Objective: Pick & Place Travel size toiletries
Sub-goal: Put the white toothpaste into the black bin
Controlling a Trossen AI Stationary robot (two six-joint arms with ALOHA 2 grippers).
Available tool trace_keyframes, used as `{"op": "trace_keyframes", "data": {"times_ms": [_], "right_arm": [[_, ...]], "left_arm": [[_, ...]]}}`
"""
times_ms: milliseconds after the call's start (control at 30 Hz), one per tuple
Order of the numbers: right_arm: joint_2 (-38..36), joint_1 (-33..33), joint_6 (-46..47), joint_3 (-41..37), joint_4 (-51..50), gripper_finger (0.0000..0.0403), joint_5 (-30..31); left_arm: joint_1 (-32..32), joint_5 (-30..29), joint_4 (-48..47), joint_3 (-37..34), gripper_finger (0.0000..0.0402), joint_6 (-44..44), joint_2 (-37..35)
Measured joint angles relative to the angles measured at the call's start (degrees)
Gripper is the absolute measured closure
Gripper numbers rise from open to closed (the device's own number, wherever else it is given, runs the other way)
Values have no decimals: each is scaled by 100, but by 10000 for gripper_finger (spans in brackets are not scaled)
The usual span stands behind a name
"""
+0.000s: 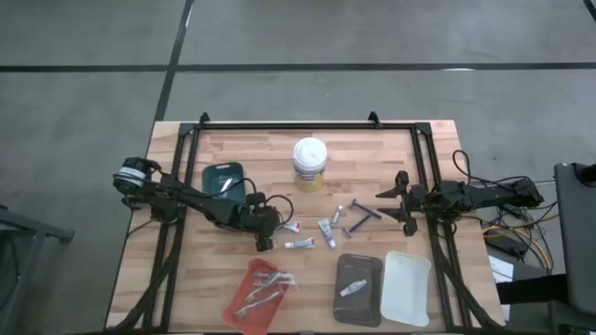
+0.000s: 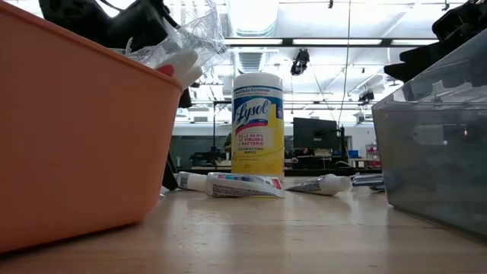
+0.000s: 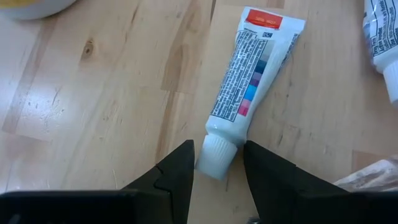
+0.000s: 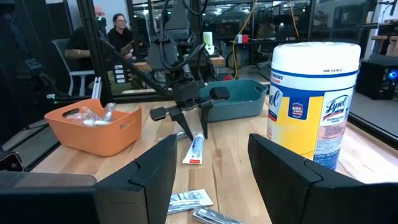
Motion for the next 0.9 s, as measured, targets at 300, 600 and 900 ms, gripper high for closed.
{"op": "trace_keyframes", "data": {"times_ms": [300,600,900], "right_arm": [[0,0,-1,0,0,207,1],[1,2,-22,0,0,207,0],[0,2,-19,-1,0,207,-1]], "left_arm": [[-4,-26,252,-35,296,437,2],[2,-74,302,-23,343,376,7],[2,-136,321,305,325,483,7]]}}
